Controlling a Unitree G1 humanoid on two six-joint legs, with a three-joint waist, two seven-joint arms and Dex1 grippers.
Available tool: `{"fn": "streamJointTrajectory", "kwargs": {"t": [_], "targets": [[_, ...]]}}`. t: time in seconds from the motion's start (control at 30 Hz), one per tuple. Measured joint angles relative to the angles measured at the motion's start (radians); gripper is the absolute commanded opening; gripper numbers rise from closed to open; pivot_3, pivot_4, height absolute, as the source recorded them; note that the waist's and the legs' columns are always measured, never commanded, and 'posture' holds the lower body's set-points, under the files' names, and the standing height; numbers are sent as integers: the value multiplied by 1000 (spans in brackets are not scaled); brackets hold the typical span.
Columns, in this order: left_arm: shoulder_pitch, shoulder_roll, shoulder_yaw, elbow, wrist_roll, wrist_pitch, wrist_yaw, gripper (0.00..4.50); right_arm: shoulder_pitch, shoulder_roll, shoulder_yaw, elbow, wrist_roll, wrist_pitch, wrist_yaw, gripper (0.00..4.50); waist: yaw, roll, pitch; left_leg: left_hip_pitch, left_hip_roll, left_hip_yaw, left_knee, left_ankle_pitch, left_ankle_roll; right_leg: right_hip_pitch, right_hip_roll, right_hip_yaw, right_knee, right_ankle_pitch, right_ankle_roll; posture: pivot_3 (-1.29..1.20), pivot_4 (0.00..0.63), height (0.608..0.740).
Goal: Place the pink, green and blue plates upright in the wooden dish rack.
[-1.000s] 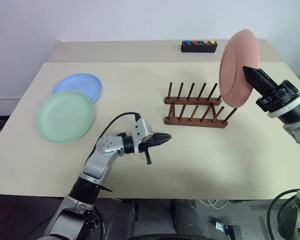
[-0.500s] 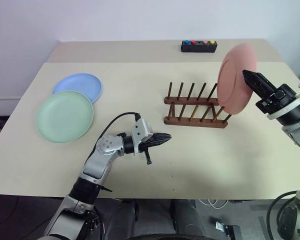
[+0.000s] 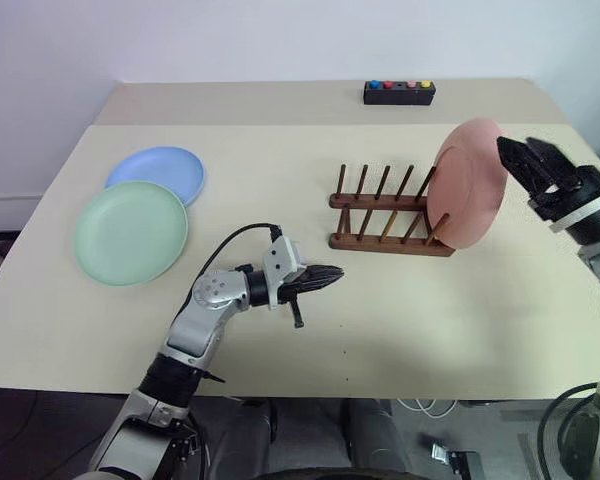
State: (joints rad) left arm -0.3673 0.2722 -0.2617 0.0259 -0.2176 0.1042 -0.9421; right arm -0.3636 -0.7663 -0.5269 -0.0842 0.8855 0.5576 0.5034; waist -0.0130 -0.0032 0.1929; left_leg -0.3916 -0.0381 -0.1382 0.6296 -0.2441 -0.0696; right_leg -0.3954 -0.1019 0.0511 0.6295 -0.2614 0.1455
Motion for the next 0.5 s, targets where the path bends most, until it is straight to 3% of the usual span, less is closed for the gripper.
{"fn": "streamJointTrajectory", "kwargs": {"t": [0.27, 0.5], "targets": [[-1, 1, 17, 2, 0, -2, 39, 82, -33, -128, 149, -1, -491, -409, 44, 4444, -7, 1, 0, 0, 0, 1, 0, 0, 0, -1, 0, 0, 0, 0, 0, 0, 150, 740], [-11, -21, 88, -1, -3, -15, 149, 82, -172, -100, 398, -164, -687, -562, 107, 4444, -7, 0, 0, 0, 1, 0, -1, 0, 0, -1, 0, 0, 0, 0, 0, 0, 150, 740]]}}
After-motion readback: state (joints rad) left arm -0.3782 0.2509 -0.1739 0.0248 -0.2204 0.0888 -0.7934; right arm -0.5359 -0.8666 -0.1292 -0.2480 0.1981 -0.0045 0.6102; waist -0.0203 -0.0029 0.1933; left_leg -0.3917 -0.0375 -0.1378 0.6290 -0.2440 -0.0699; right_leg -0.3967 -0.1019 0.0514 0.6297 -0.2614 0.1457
